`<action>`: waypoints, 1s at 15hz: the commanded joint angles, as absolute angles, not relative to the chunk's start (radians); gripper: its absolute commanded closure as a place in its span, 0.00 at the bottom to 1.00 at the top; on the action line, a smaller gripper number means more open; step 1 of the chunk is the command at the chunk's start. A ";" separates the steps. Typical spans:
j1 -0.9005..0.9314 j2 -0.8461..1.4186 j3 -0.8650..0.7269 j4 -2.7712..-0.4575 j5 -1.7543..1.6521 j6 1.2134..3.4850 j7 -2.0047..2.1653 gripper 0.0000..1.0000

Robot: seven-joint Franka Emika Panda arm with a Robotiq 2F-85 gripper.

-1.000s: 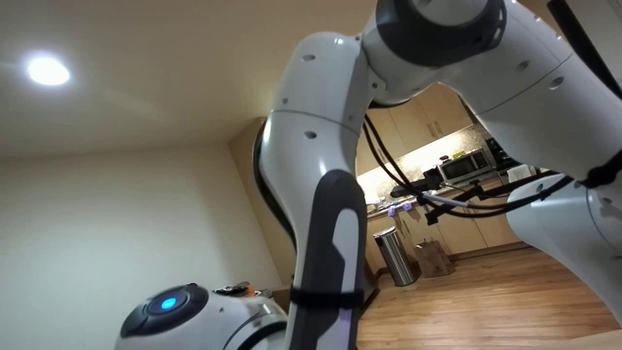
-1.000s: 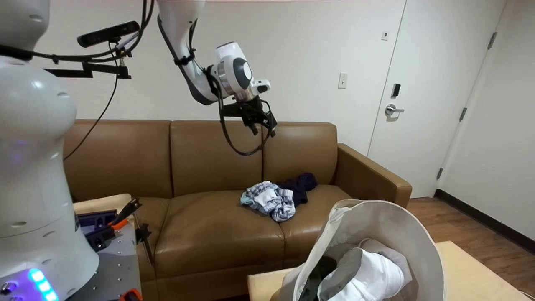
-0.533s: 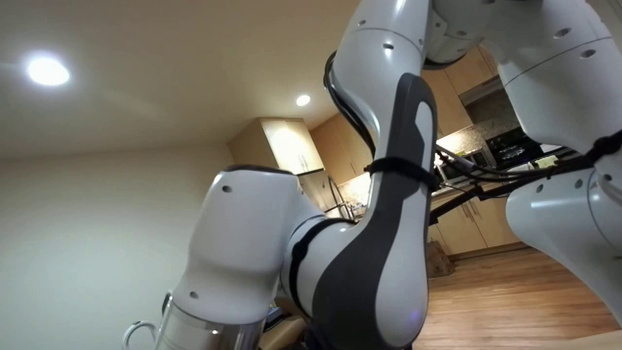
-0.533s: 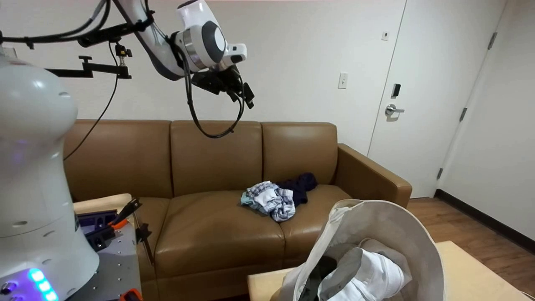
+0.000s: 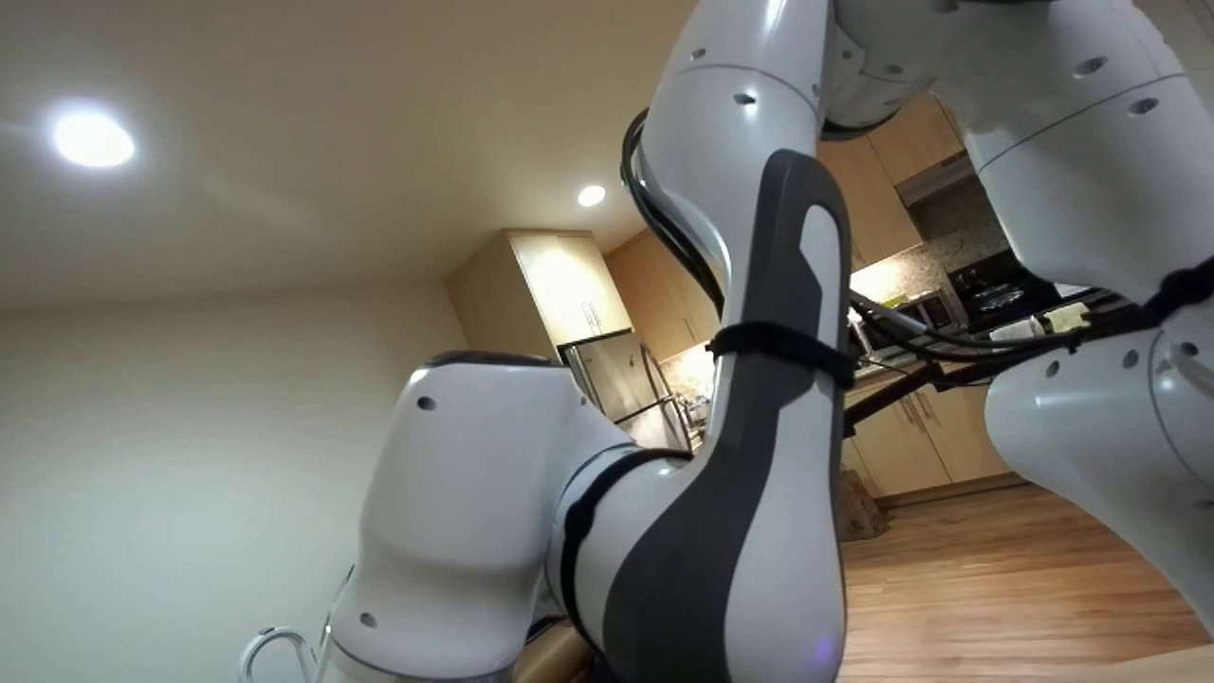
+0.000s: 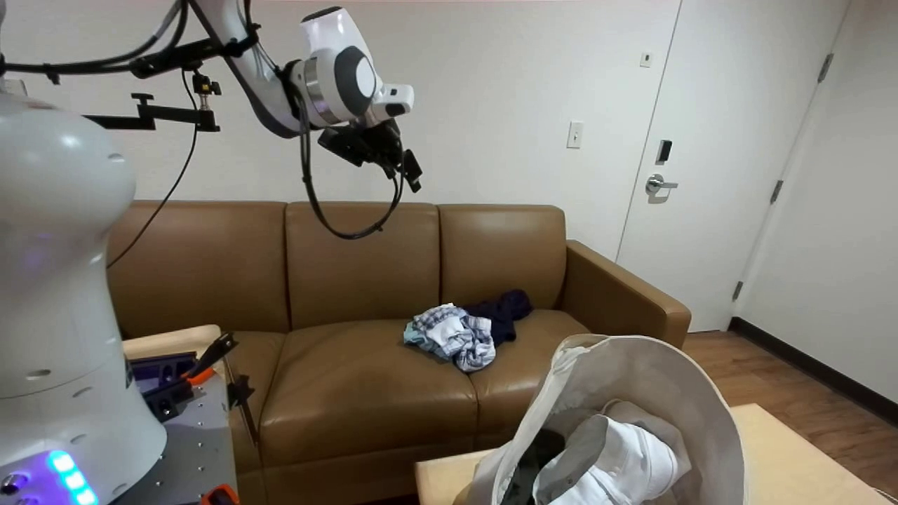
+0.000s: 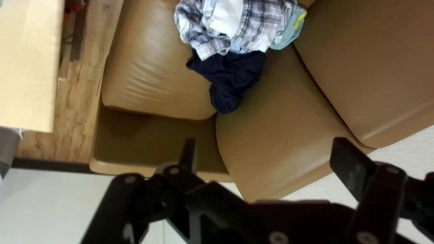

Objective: Move the white cloth to the right

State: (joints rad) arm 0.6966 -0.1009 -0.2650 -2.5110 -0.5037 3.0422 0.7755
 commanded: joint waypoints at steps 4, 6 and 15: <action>1.042 -0.354 -0.515 -2.601 0.020 2.703 0.497 0.00; 0.845 -0.376 -0.353 -2.560 0.155 2.535 0.454 0.00; 0.696 -0.426 -0.404 -2.413 0.234 1.953 0.401 0.00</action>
